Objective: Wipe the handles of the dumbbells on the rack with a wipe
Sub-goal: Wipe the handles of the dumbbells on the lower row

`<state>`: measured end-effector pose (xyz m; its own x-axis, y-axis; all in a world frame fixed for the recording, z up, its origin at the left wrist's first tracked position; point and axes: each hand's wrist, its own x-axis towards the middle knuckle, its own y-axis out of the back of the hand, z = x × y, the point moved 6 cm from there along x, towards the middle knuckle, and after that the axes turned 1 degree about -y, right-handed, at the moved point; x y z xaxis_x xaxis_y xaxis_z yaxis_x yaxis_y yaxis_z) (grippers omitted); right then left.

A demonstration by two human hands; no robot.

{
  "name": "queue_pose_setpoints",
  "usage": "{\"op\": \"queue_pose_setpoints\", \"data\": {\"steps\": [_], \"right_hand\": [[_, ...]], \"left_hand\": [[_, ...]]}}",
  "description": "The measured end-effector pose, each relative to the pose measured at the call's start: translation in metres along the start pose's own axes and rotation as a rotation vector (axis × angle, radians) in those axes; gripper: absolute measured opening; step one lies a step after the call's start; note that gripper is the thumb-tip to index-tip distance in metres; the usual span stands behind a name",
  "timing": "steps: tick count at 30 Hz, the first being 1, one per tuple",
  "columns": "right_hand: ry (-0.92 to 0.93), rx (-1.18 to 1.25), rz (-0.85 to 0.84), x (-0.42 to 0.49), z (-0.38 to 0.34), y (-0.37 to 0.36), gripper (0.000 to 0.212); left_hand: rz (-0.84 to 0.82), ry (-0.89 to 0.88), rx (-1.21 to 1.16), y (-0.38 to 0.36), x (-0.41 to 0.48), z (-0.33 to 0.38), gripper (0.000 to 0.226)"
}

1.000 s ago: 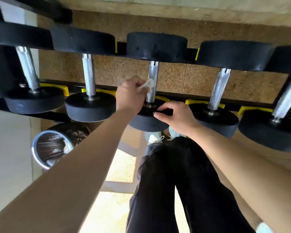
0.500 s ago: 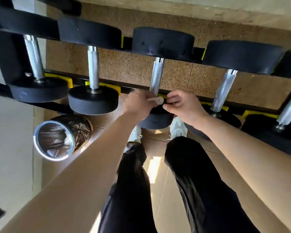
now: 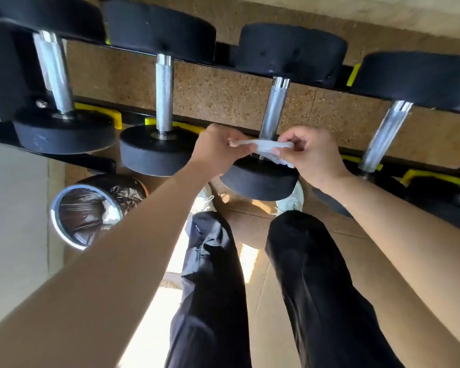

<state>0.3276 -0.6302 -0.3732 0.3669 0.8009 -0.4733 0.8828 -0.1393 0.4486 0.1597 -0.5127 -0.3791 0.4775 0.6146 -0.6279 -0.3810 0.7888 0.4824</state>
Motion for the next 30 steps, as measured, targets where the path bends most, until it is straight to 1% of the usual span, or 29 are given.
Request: {"op": "queue_pose_setpoints", "data": {"steps": [1, 4, 6, 7, 9, 11, 15, 18, 20, 23, 25, 26, 28, 30], "right_hand": [[0.008, -0.034, -0.004, -0.001, 0.001, -0.002, 0.012], [0.061, -0.19, -0.098, -0.005, 0.0, -0.015, 0.017], [0.072, -0.24, -0.153, -0.004, -0.002, -0.02, 0.017], [0.057, -0.253, -0.177, -0.003, -0.002, -0.022, 0.019], [-0.034, -0.263, -0.206, 0.001, -0.002, -0.025, 0.03], [-0.083, -0.331, -0.177, 0.007, 0.0, -0.028, 0.035], [-0.138, -0.461, -0.147, 0.018, 0.011, -0.023, 0.022], [-0.211, -0.549, -0.118, 0.018, 0.025, -0.006, 0.019], [-0.207, -0.531, -0.113, 0.018, 0.023, -0.006, 0.017], [-0.098, -0.491, -0.192, 0.022, 0.002, -0.023, 0.015], [-0.074, -0.505, -0.214, 0.023, 0.001, -0.025, 0.015], [-0.081, -0.52, -0.198, 0.022, 0.006, -0.021, 0.015], [-0.105, -0.572, -0.103, 0.021, 0.02, -0.004, 0.013], [-0.098, -0.606, -0.024, 0.018, 0.027, 0.007, 0.011]], "left_hand": [[-0.037, 0.013, 0.04, 0.0, 0.003, -0.004, 0.021], [-0.13, -0.016, 0.191, 0.0, 0.012, -0.009, 0.023], [-0.143, -0.022, 0.282, 0.001, 0.02, -0.008, 0.023], [-0.132, -0.008, 0.305, 0.002, 0.024, -0.007, 0.023], [-0.124, 0.0, 0.324, 0.002, 0.033, -0.005, 0.022], [-0.163, -0.019, 0.33, -0.002, 0.038, -0.003, 0.023], [-0.267, -0.028, 0.306, -0.009, 0.042, -0.001, 0.025], [-0.344, -0.097, 0.292, -0.019, 0.037, 0.009, 0.022], [-0.319, -0.12, 0.356, -0.019, 0.039, 0.009, 0.021], [-0.221, -0.042, 0.526, -0.006, 0.051, -0.009, 0.025], [-0.185, -0.018, 0.589, -0.002, 0.054, -0.012, 0.028], [-0.198, -0.056, 0.586, -0.005, 0.052, -0.006, 0.028], [-0.243, -0.182, 0.536, -0.014, 0.046, 0.012, 0.024], [-0.206, -0.233, 0.509, -0.015, 0.041, 0.023, 0.019]]}}
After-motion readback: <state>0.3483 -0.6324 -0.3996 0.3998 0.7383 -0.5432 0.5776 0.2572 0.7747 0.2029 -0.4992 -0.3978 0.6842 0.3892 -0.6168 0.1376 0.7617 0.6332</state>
